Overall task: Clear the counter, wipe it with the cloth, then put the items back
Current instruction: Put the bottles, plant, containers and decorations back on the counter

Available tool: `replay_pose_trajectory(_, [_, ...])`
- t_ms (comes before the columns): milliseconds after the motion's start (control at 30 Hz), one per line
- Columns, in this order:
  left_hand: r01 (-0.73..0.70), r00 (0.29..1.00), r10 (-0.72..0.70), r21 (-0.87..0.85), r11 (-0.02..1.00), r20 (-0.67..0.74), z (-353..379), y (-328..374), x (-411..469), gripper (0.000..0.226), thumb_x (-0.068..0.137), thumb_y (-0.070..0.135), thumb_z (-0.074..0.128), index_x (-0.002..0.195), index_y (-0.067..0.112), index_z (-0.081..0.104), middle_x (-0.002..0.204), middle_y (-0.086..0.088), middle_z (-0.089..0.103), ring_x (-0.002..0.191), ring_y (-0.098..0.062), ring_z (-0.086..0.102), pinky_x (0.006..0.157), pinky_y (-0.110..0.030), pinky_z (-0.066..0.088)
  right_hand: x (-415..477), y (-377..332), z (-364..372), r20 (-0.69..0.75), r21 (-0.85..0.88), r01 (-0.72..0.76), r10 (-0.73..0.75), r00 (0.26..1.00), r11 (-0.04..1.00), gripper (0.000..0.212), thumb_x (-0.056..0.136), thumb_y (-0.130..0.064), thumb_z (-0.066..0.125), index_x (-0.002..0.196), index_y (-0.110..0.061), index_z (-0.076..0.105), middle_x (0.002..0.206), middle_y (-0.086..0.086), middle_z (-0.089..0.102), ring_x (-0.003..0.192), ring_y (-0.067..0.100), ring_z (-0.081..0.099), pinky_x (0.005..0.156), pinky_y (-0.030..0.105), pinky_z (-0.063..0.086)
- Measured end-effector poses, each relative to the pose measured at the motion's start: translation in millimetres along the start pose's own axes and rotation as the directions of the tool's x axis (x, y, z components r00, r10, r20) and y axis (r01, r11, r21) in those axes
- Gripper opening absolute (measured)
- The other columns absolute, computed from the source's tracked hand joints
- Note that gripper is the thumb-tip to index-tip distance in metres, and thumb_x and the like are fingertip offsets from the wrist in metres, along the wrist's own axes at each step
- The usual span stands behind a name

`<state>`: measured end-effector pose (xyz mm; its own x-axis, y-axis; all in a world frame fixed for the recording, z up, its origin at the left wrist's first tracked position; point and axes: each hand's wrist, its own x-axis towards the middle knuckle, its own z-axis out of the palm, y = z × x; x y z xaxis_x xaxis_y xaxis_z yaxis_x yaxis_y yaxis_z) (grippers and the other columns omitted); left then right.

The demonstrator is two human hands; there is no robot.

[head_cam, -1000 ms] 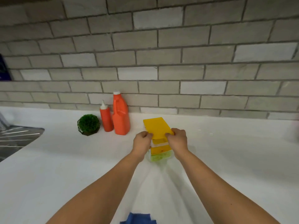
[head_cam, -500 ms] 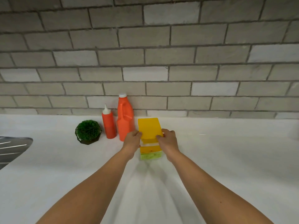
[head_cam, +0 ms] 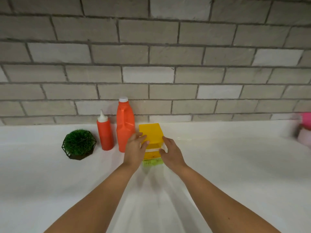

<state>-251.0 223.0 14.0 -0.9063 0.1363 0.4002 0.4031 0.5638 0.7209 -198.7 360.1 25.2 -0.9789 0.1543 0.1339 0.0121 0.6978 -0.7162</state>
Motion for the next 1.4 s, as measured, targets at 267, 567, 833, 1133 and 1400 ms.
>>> replay_pose_trajectory(267, [-0.083,0.996,0.073,0.191,0.978,0.058,-3.5,-4.4,18.1,0.029,0.091,0.014,0.056,0.119,0.007,0.064,0.13,-0.008,0.058,0.123,-0.025,0.047,0.102,-0.023,0.028,13.4,-3.7,6.1,0.021,-0.192,0.025,-0.021,1.0,0.981,0.058,0.096,-0.015,0.044,0.149,-0.013,0.021,0.149,0.003,0.03,0.133,0.024,0.037,0.107,0.039,0.037])
replay_pose_trajectory(567, [-0.115,0.99,0.085,0.305,0.945,0.112,-3.1,-6.3,35.9,0.031,0.095,0.014,0.05,0.122,0.006,0.061,0.136,-0.009,0.053,0.126,-0.027,0.043,0.105,-0.025,0.026,22.1,-10.4,6.7,0.064,-0.434,0.047,-0.021,0.998,0.9,0.063,0.096,-0.016,0.041,0.151,-0.015,0.01,0.157,-0.002,0.014,0.138,0.025,0.028,0.105,0.041,0.036])
replay_pose_trajectory(833, [-0.1,0.991,0.062,0.336,0.937,0.122,-2.2,-2.3,34.6,0.032,0.096,0.014,0.047,0.124,0.005,0.059,0.138,-0.009,0.051,0.126,-0.028,0.043,0.105,-0.027,0.026,21.6,-7.5,3.0,0.119,-0.355,0.022,0.022,0.993,0.935,0.065,0.097,-0.021,0.041,0.151,-0.021,0.004,0.158,0.0,0.01,0.14,0.027,0.022,0.112,0.042,0.029])
replay_pose_trajectory(1133, [-0.053,0.992,-0.005,0.45,0.892,0.128,11.8,2.8,23.2,0.047,0.098,0.028,0.04,0.141,0.009,0.037,0.152,-0.011,0.028,0.138,-0.028,0.026,0.113,-0.031,0.017,6.2,-0.2,-27.5,0.045,-0.322,-0.034,0.051,0.998,0.946,0.063,0.098,-0.024,0.039,0.151,-0.025,0.005,0.151,0.007,0.022,0.135,0.029,0.029,0.108,0.043,0.034])
replay_pose_trajectory(1400, [-0.173,0.984,0.146,0.341,0.924,0.103,38.5,58.1,3.0,0.05,0.096,0.032,0.044,0.141,0.011,0.038,0.15,-0.015,0.029,0.14,-0.033,0.02,0.116,-0.041,0.015,-24.5,22.2,-63.4,-0.058,-0.357,-0.145,0.133,0.989,0.923,0.059,0.099,-0.026,0.037,0.15,-0.023,0.008,0.146,0.007,0.028,0.131,0.027,0.033,0.104,0.04,0.038])
